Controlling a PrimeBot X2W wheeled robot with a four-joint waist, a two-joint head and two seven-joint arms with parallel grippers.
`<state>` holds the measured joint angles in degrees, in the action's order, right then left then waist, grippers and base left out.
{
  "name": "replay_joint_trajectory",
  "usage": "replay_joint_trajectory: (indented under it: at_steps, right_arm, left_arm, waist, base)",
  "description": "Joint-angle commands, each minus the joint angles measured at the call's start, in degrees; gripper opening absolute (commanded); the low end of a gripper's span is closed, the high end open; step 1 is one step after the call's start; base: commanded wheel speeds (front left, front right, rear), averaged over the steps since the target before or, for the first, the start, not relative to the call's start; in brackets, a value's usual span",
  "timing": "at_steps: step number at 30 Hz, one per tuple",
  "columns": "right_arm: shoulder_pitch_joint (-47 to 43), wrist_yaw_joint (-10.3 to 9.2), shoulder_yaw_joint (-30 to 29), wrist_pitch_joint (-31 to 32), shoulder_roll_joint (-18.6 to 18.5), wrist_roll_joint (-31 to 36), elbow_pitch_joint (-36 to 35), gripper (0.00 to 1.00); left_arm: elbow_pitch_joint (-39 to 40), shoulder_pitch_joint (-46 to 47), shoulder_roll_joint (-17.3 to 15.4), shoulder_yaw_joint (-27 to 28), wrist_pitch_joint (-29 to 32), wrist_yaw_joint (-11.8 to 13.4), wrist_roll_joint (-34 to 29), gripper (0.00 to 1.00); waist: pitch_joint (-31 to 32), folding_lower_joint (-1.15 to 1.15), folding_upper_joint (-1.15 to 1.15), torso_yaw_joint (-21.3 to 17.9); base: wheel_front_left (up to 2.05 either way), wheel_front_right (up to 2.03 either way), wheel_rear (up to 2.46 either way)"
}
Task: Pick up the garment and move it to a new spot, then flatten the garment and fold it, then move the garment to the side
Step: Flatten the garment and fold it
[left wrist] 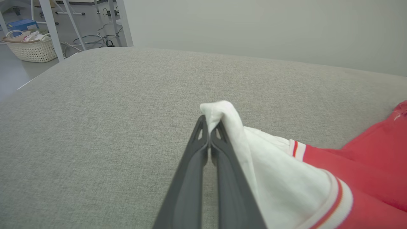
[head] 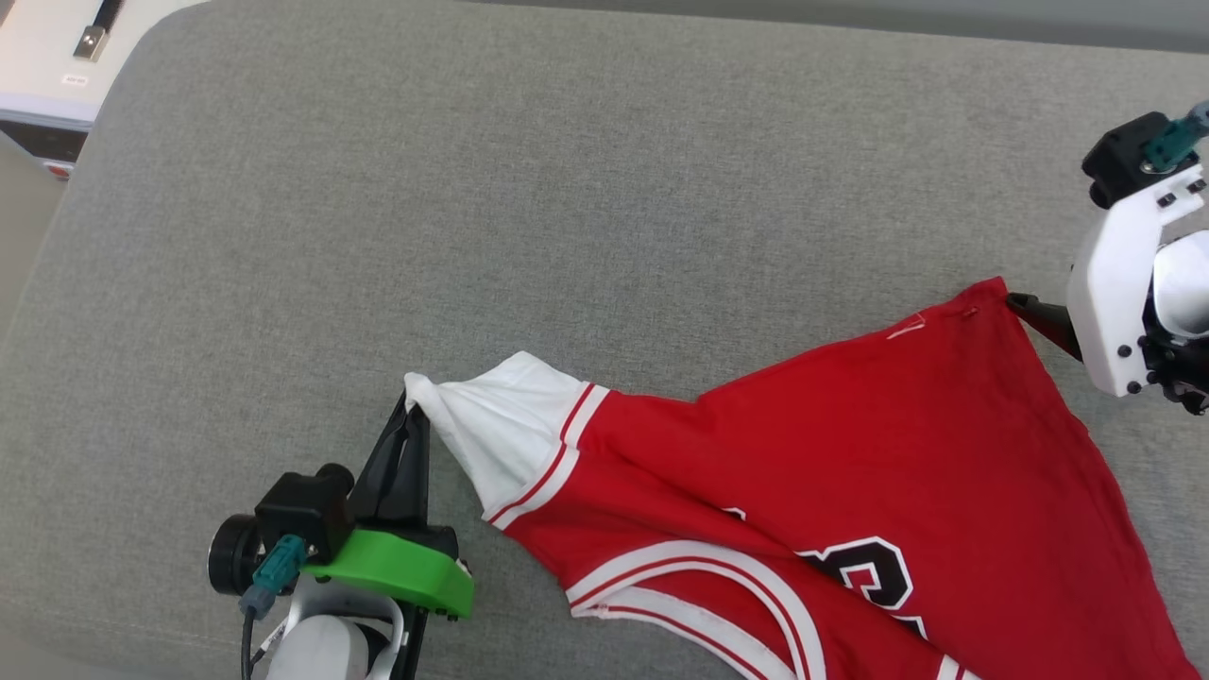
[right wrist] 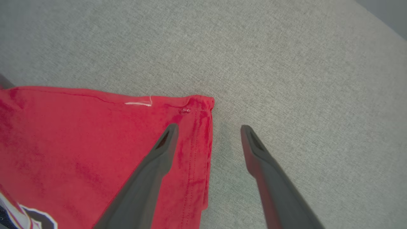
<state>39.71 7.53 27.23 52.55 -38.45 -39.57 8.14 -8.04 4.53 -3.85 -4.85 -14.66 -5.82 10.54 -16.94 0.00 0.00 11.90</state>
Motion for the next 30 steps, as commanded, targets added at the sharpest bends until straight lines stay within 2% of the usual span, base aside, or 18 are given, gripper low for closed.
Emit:
replay_joint_trajectory:
  at_steps: [1, 3, 4, 8, 9, 14, 15, 16, 17, 24, 30]
  right_arm:
    - [1.7, -0.04, 1.7, 0.7, 0.3, 0.3, 1.6, 1.00]
    - [3.5, -0.04, 3.4, 0.8, 0.9, 0.5, 3.9, 1.00]
    - [5.2, -0.04, 5.6, 0.1, 2.3, 0.5, 7.6, 1.00]
    - [5.5, -0.04, 10.8, -0.5, 1.8, 0.8, 11.5, 1.00]
    - [4.9, -0.04, 13.4, -1.4, 1.5, -0.2, 14.6, 1.00]
    - [4.4, -0.04, 16.3, -2.6, 1.2, -2.9, 16.5, 1.00]
    - [4.5, -0.04, 16.7, -3.0, 1.1, -3.5, 16.6, 0.53]
    - [4.7, -0.04, 16.9, -3.7, 1.1, -3.9, 16.7, 0.31]
    - [5.0, -0.04, 17.0, -4.7, 1.1, -4.4, 16.7, 0.00]
    - [6.4, -0.04, 17.0, -13.6, 1.6, -6.8, 15.9, 0.00]
    - [6.3, -0.04, 16.6, -21.4, 0.8, -8.9, 13.6, 0.00]
  left_arm:
    - [0.4, 1.3, 0.2, -0.1, -0.3, -0.2, -0.3, 0.00]
    - [0.5, 1.9, 0.4, -0.2, -0.3, -0.2, -0.2, 0.00]
    - [0.6, 2.7, 0.5, -0.4, -0.3, -0.3, -0.2, 0.00]
    - [0.6, 3.5, 0.7, -0.9, -0.3, -0.3, -0.1, 0.00]
    - [0.4, 3.8, 0.8, -1.2, -0.3, -0.3, 0.0, 0.00]
    - [0.3, 3.7, 0.9, -0.8, -0.3, -0.1, 0.0, 0.00]
    - [0.2, 3.6, 0.9, -0.6, -0.3, 0.0, -0.1, 0.00]
    - [0.2, 3.5, 0.9, -0.5, -0.3, 0.0, -0.1, 0.00]
    - [0.2, 3.3, 0.9, -0.5, -0.3, 0.0, -0.2, 0.00]
    - [-0.4, 1.9, 0.8, -0.2, -0.3, -0.3, -1.3, 0.00]
    - [0.3, 1.1, -0.5, 0.4, -0.3, -0.5, -2.4, 0.00]
  waist:
    - [-2.1, 0.00, 0.00, 1.8]
    - [-2.9, 0.00, 0.00, 2.1]
    - [-4.1, 0.00, 0.00, 2.5]
    - [-5.0, 0.00, 0.00, 3.1]
    - [-5.3, 0.00, 0.00, 3.3]
    - [-5.0, 0.00, 0.00, 2.8]
    - [-4.8, 0.00, 0.00, 2.6]
    - [-4.5, 0.00, 0.00, 2.3]
    - [-4.1, 0.00, 0.00, 2.0]
    - [0.1, 0.00, 0.00, -0.2]
    - [4.4, 0.00, 0.00, -2.4]
  base:
    - [0.00, 0.00, 0.00]
    - [0.00, 0.00, 0.00]
    - [0.00, 0.00, 0.00]
    - [0.00, 0.00, 0.00]
    - [0.00, 0.00, 0.00]
    - [0.00, 0.00, 0.00]
    - [0.00, 0.00, 0.00]
    - [0.00, 0.00, 0.00]
    - [0.00, 0.00, 0.00]
    - [0.00, 0.00, 0.00]
    - [0.00, 0.00, 0.00]
